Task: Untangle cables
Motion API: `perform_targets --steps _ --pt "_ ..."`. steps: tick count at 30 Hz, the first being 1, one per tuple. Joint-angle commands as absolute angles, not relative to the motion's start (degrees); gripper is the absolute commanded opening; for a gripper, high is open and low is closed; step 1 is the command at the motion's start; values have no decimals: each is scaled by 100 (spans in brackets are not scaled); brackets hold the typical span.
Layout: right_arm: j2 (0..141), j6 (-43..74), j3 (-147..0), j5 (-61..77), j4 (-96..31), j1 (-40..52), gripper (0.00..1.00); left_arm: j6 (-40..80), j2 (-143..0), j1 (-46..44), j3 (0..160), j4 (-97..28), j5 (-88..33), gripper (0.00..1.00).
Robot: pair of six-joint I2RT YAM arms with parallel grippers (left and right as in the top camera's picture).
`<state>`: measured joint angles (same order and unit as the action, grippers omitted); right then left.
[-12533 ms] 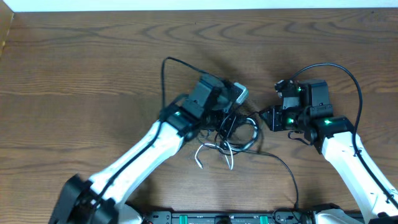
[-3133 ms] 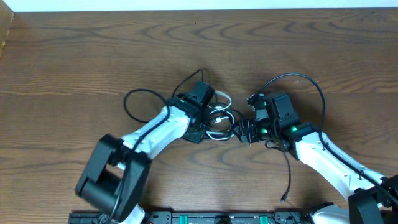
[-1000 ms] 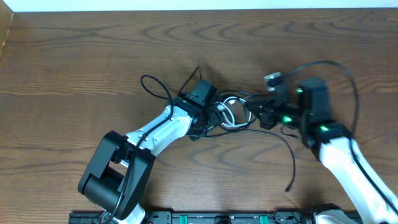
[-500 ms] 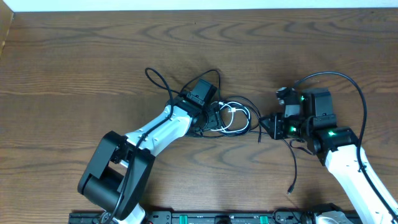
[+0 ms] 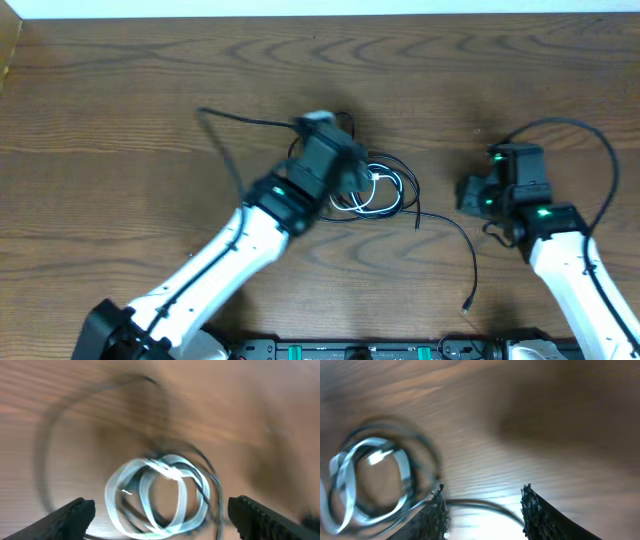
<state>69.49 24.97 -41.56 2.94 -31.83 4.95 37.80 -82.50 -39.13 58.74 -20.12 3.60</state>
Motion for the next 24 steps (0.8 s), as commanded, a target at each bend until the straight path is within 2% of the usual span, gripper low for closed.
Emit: perform_targets --steps 1,6,7,9,10,13,15,17,24 --pt "6965 2738 -4180 296 -3428 -355 46 2753 -8512 -4611 5909 -1874 733 85" --pt "6965 2373 -4180 860 -3756 -1170 46 1986 -9124 -5159 5909 -1214 735 84" --pt "6965 2346 -4180 908 -3817 -1216 46 1905 -9282 -5218 5909 -1118 735 81" --pt "6965 2349 -4178 921 -3889 -1223 47 1907 -9570 -5258 5909 -1013 733 67" --pt "6965 2351 -4178 923 -3907 -1223 47 1907 -9712 -5260 5909 -991 733 66" --pt "6965 2349 -4178 941 -3946 -1223 47 1907 -10038 -5260 5909 -928 733 66" --pt "6965 2349 -4178 941 -3953 -1223 47 1903 -10147 -5260 5909 -895 733 73" --pt "6965 2351 -4178 943 -3966 -1223 47 1723 -10289 -5260 5909 -836 733 75" --pt "6965 2349 -4178 941 -3966 -1223 48 1634 -10501 -5290 5909 -696 823 74"
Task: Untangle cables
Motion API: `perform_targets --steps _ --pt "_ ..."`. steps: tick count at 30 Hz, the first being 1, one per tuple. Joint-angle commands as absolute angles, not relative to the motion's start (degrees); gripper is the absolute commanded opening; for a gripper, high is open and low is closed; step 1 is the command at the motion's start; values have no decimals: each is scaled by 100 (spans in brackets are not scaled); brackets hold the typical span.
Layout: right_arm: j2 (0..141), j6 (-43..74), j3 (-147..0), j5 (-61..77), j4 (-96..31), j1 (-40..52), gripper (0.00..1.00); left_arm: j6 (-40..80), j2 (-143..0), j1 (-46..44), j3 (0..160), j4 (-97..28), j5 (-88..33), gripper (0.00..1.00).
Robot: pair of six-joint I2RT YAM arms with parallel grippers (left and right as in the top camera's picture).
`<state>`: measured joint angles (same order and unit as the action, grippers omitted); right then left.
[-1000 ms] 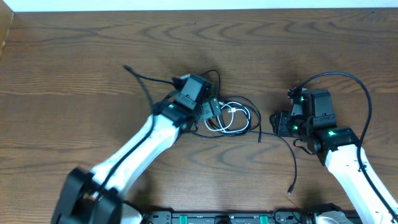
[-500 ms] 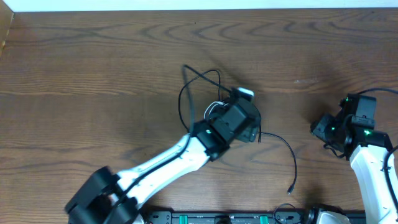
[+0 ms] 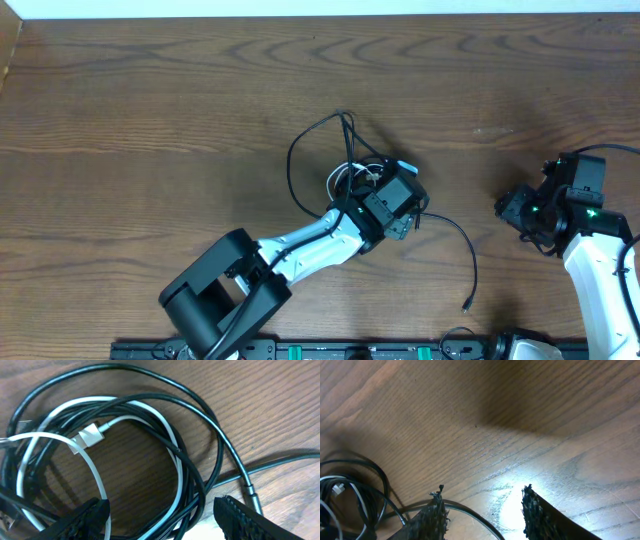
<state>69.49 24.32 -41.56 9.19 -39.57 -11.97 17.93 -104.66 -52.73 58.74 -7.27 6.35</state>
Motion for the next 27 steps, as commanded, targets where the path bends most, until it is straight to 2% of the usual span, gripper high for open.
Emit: perform_targets --steps 1,5,6,8,11,13,18,21,27 --pt "6965 2349 -4178 941 -3966 -1223 48 1653 -10477 -5290 5909 -696 1076 74" --pt "6965 2349 -4178 941 -3972 -1223 49 1868 -10134 -5290 5933 -694 3044 74" --pt "6965 2349 -4178 941 -3970 -1223 49 1861 -10022 -5290 5935 -698 3111 74" --pt "6965 2351 -4178 941 -3966 -1223 49 1809 -9741 -5304 5935 -698 2628 74" --pt "6965 2351 -4178 941 -3953 -1223 50 1382 -9557 -5387 5935 -696 932 74" --pt "6965 2351 -4178 941 -3953 -1223 50 1194 -9625 -5461 5935 -753 458 74" --pt "6965 2351 -4178 941 -3968 -1221 50 1050 -10173 -5561 5935 -801 832 70" --pt "6965 2351 -4178 941 -3968 -1221 50 1050 -10541 -5559 5935 -753 880 61" --pt "6965 2351 -4178 941 -4058 -1221 51 1031 -10674 -5557 5935 -589 1052 57"
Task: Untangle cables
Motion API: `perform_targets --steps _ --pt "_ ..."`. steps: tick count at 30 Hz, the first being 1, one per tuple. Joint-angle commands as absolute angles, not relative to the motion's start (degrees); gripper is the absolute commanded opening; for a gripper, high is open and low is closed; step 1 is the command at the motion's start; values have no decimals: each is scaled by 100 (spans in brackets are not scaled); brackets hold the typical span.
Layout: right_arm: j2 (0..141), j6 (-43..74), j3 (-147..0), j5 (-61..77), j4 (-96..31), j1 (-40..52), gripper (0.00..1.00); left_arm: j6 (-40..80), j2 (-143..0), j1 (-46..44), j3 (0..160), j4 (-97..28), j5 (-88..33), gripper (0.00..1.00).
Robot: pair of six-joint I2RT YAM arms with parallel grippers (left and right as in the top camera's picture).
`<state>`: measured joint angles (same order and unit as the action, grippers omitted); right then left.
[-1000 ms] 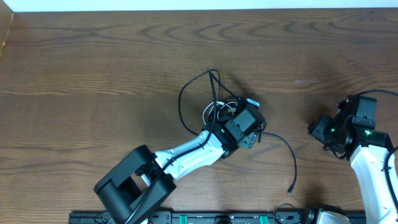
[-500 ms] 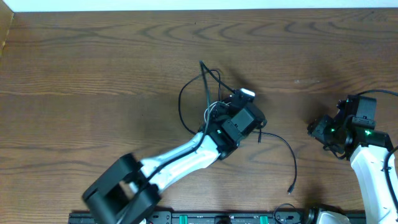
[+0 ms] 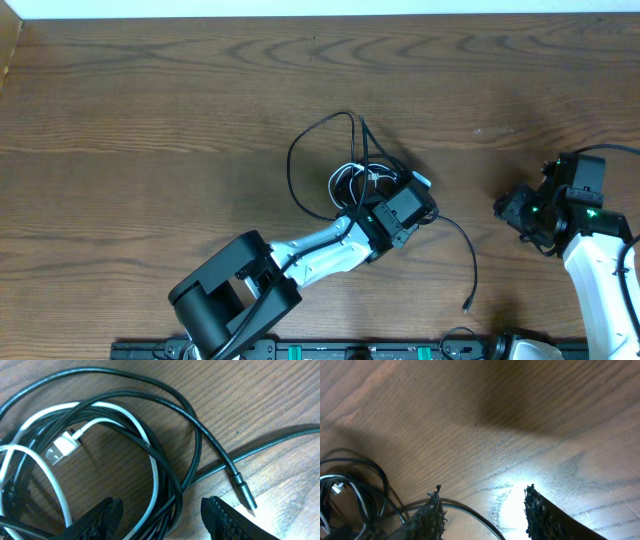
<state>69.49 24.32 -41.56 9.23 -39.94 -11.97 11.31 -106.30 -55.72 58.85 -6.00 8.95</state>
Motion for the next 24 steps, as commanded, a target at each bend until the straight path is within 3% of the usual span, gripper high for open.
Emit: perform_targets --steps 1,6,8,10,11,13,18,21,24 --pt "6965 2349 -4178 941 -4110 -1221 51 1031 -10718 -5557 5935 -582 1173 57" --pt "6965 2305 -4178 939 -4285 -1221 51 1028 -10980 -5557 5935 -565 1579 52" --pt "6965 2307 -4178 939 -4285 -1221 51 1028 -10997 -5557 5935 -558 1575 38" --pt "6965 2307 -4178 939 -4285 -1221 51 1031 -10986 -5559 5937 -489 1573 13" --pt "6965 2307 -4178 939 -4285 -1223 51 1033 -10967 -5559 5937 -484 1570 8" --pt "6965 2309 -4178 943 -4285 -1221 49 1037 -10833 -5557 5937 -554 1564 7" --pt "6965 2178 -4171 1730 -4276 -1188 32 1055 -9574 -5389 5953 -976 766 8" --pt "6965 1680 -4152 2648 -4224 -1190 32 1055 -9100 -5013 5953 -1026 -239 7" --pt "6965 1260 -4145 3730 -4270 -1188 37 1052 -8882 -4442 5953 -1009 -2029 7"
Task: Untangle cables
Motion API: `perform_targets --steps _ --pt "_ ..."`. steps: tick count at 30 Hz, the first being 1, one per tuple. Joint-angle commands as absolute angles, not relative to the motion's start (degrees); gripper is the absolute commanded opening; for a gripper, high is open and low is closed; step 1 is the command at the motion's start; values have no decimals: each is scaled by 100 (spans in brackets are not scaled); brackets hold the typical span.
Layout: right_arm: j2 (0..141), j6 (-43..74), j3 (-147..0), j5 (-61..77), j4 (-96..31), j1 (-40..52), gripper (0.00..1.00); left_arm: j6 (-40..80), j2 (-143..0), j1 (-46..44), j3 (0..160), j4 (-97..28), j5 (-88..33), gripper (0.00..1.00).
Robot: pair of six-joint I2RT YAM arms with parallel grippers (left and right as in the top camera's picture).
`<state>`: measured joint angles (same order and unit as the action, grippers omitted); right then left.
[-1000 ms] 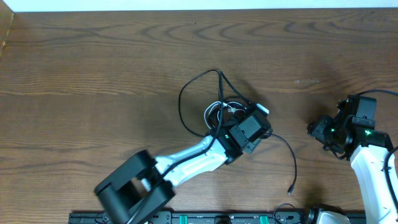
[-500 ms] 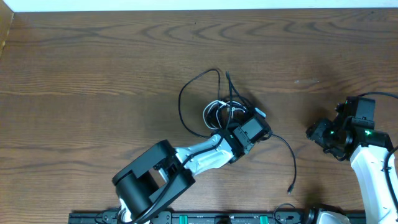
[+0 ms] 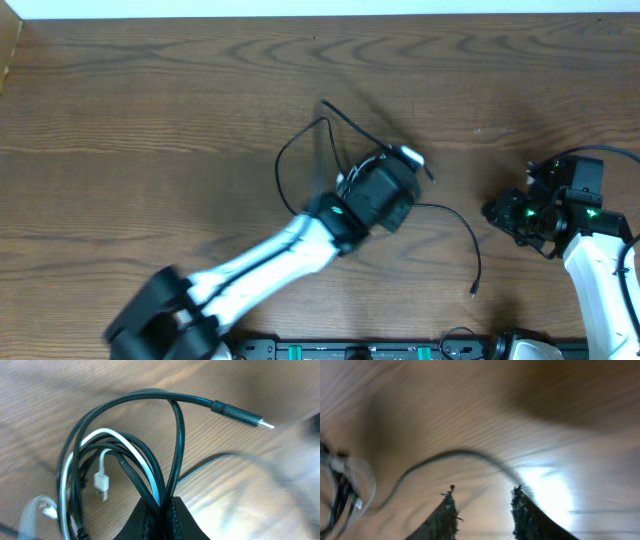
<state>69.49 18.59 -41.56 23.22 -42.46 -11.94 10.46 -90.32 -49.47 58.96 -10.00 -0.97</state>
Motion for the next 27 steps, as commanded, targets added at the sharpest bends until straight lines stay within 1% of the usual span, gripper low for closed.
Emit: perform_targets --steps 1,5,8,10,12,13,15,18,21,27 --pt "6965 1192 -4143 3981 -4296 -1188 37 1052 -8882 -4305 5953 -1002 -2386 8" --pt "6965 1149 -4119 5039 -4303 -1188 40 1048 -8912 -3688 5946 -974 -3623 8" --pt "6965 1238 -4066 5295 -4254 -1081 40 659 -8912 -3540 5946 -961 -4342 8" --pt "6965 1699 -3966 5293 -4025 -913 38 316 -8912 -3527 5946 -1020 -4731 7" --pt "6965 2200 -3879 5304 -3677 -781 38 316 -8919 -3527 5946 -1028 -4764 7" --pt "6967 2519 -3824 5343 -3433 -707 40 294 -8921 -3527 5946 -1028 -4766 7" --pt "6967 2971 -3739 5507 -2947 -558 41 132 -8927 -3527 5946 -1031 -4884 7" --pt "6967 3551 -3721 5524 -2576 -320 32 -43 -8954 -3527 5946 -1031 -5057 7" --pt "6967 4047 -3721 5524 -2416 -78 29 -154 -8993 -3527 5946 -1061 -5052 7" --pt "6967 4781 -3721 5433 -2093 327 28 -344 -9035 -3531 5946 -1151 -5033 7"
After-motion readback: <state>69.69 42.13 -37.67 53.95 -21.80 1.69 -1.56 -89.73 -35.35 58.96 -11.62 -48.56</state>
